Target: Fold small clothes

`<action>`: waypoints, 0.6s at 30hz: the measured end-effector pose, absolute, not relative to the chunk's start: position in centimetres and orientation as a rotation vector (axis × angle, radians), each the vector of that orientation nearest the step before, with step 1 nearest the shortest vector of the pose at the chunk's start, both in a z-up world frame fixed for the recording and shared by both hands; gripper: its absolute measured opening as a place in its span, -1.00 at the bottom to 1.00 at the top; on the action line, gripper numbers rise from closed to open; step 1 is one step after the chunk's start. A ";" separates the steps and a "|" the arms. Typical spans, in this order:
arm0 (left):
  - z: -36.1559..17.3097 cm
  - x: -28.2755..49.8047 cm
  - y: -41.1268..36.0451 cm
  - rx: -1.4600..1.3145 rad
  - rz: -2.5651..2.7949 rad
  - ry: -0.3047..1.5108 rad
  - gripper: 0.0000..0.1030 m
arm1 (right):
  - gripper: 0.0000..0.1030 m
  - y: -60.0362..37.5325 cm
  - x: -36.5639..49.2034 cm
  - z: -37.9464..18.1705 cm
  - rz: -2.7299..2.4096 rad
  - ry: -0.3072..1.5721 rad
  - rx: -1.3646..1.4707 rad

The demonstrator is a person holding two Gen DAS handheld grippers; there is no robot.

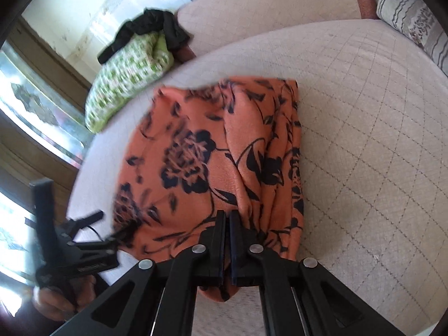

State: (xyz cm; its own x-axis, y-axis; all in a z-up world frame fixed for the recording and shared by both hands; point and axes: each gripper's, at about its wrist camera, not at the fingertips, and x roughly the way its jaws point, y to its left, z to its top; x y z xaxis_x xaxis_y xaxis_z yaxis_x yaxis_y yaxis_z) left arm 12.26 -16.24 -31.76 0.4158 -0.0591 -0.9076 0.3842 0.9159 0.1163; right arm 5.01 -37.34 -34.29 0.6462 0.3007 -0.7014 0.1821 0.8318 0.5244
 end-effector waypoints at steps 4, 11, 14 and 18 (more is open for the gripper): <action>-29.4 11.7 -16.3 0.350 -0.245 1.026 1.00 | -0.84 -36.2 3.8 -31.8 0.145 0.775 0.537; -31.5 12.1 -17.5 0.422 -0.231 1.072 1.00 | -0.89 -35.5 6.2 -36.6 0.214 1.045 0.607; -30.8 11.8 -18.3 0.465 -0.234 1.031 1.00 | -0.89 -36.3 6.0 -35.7 0.225 1.020 0.641; -28.5 12.7 -19.2 0.474 -0.262 0.968 1.00 | -0.82 -37.5 6.0 -33.5 0.212 0.918 0.647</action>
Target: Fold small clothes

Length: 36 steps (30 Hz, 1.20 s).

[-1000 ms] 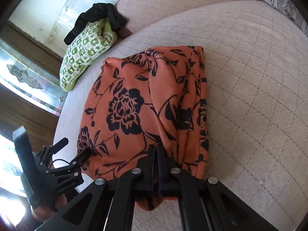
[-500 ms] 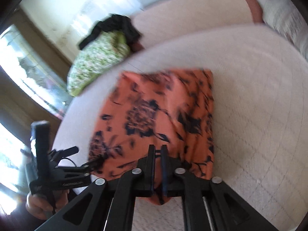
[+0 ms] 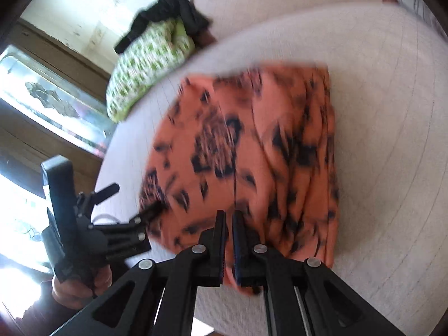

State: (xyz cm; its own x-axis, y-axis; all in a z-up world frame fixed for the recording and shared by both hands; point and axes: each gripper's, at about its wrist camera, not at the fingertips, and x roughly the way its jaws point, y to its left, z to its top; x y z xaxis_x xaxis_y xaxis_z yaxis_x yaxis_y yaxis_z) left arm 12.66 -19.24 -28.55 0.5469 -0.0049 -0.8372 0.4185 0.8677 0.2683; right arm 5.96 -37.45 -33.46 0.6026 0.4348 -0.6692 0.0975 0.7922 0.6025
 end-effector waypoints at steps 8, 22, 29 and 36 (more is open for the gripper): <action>-28.5 20.0 -22.1 0.490 -0.185 0.994 1.00 | -0.83 -41.2 10.4 -32.0 0.114 0.761 0.823; -27.9 16.8 -23.3 0.535 -0.156 0.926 1.00 | -0.82 -40.9 11.5 -33.8 0.099 0.852 0.892; -30.0 14.6 -21.7 0.581 -0.121 0.907 1.00 | -0.85 -39.2 10.8 -34.9 0.104 0.932 0.812; -27.0 13.7 -22.0 0.569 -0.136 0.877 1.00 | -0.85 -39.8 10.2 -34.6 0.127 0.899 0.856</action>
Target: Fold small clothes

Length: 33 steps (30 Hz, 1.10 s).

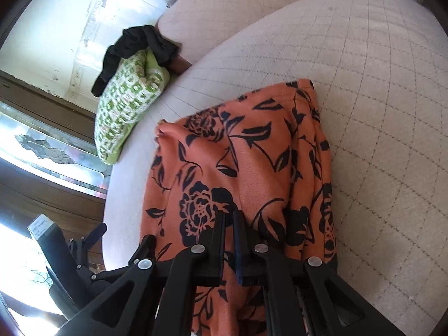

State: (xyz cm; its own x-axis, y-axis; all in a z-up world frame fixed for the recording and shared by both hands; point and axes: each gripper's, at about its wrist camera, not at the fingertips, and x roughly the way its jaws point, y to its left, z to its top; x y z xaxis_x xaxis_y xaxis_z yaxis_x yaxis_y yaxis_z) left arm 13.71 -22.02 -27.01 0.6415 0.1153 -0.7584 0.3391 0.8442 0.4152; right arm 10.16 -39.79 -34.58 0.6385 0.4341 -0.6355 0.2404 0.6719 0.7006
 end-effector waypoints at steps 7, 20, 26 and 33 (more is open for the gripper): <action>-23.6 11.9 -21.1 0.482 -0.141 0.795 1.00 | -0.81 -40.0 8.5 -33.0 0.140 0.838 0.819; -20.3 10.7 -20.2 0.422 -0.165 0.713 1.00 | -0.84 -38.6 8.2 -33.6 0.147 0.908 0.733; -20.8 10.9 -19.9 0.413 -0.162 0.727 1.00 | -0.74 -40.0 6.8 -32.0 0.141 0.800 0.775; -21.3 11.3 -19.7 0.406 -0.163 0.746 1.00 | 0.67 -42.6 4.7 -31.1 0.082 0.671 0.852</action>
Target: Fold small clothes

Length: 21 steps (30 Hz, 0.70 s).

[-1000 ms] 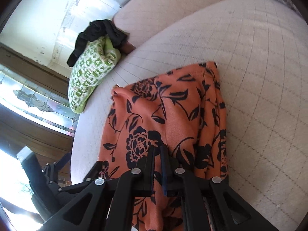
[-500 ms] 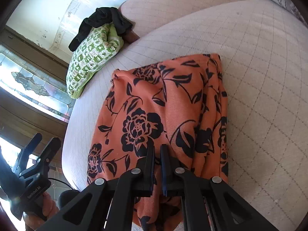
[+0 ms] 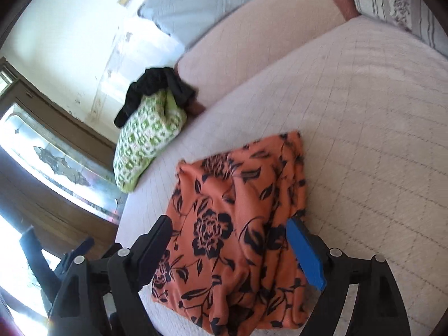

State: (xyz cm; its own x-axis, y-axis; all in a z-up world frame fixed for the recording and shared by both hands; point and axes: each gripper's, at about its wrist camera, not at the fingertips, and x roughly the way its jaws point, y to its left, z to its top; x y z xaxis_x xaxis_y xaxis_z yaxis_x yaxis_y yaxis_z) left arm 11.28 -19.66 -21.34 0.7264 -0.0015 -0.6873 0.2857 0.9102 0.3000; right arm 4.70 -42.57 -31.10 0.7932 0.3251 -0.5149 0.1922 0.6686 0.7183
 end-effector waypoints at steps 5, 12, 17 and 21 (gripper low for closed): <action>-21.8 11.5 -19.9 0.411 -0.165 0.753 1.00 | 0.67 -43.8 4.4 -31.5 0.083 0.666 0.897; -22.5 11.9 -20.1 0.407 -0.161 0.767 1.00 | 0.14 -42.7 3.8 -30.1 0.129 0.604 0.802; -23.3 12.3 -19.9 0.407 -0.149 0.782 1.00 | -0.15 -39.8 4.9 -29.7 0.193 0.644 0.695; -24.0 12.7 -19.6 0.399 -0.140 0.802 1.00 | -0.14 -38.1 6.6 -31.0 0.199 0.738 0.653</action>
State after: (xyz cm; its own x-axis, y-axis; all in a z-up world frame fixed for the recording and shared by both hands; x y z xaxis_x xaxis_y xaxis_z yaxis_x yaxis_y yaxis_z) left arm 12.72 -19.55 -24.01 0.6909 0.0275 -0.7224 0.2711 0.9165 0.2941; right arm 6.56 -38.06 -31.03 0.7317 0.3882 -0.5602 0.0544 0.7861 0.6158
